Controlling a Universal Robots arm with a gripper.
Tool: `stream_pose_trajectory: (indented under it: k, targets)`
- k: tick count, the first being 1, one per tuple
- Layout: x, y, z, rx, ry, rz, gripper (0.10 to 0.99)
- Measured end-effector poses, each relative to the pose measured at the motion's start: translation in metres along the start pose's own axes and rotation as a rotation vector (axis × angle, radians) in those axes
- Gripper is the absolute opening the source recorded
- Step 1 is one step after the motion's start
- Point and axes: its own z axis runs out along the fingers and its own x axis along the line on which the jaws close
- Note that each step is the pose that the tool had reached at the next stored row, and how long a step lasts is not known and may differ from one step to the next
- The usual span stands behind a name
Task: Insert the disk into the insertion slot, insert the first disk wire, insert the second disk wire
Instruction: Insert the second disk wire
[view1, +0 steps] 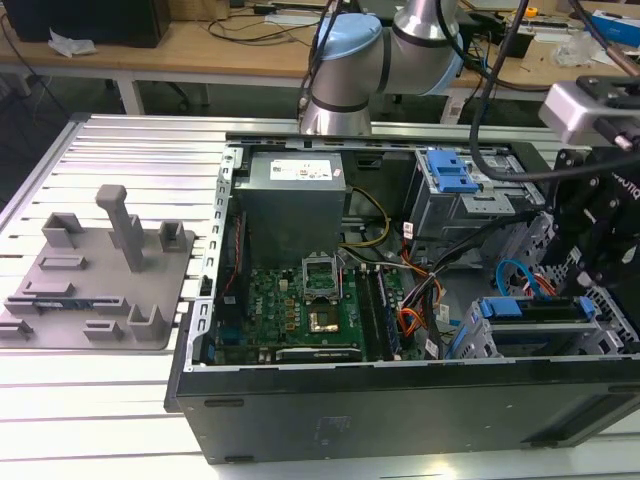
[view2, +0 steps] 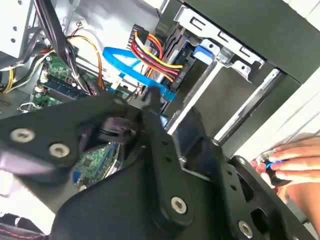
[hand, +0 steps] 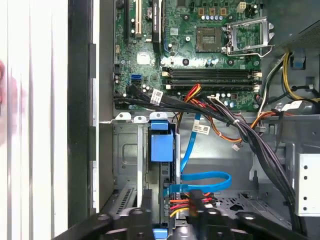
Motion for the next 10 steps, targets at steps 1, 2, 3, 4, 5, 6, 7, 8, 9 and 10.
stream_pose_trajectory:
  k: [1, 2, 3, 4, 5, 6, 7, 8, 9, 10]
  targets:
    - [0.0001, 0.0, -0.0001, 0.0, 0.0006, 0.0, 0.275]
    - [0.0001, 0.0, -0.0001, 0.0, 0.001, 0.0, 0.216]
    - [0.0001, 0.0, -0.0001, 0.0, 0.0011, 0.0, 0.216]
    - [0.0, 0.0, -0.0001, 0.0, 0.0012, 0.0, 0.157]
    - [0.0, 0.0, -0.0001, 0.0, 0.0015, 0.0, 0.106]
    - [0.0, 0.0, -0.0001, 0.0, 0.0017, 0.0, 0.106]
    - [0.0, 0.0, -0.0001, 0.0, 0.0019, 0.0, 0.106]
    - [0.0, 0.0, -0.0001, 0.0, 0.0021, 0.0, 0.106]
    - [0.0, 0.0, 0.0, 0.0, 0.0022, 0.0, 0.106]
    - [0.0, 0.0, -0.0001, 0.0, 0.0024, 0.0, 0.106]
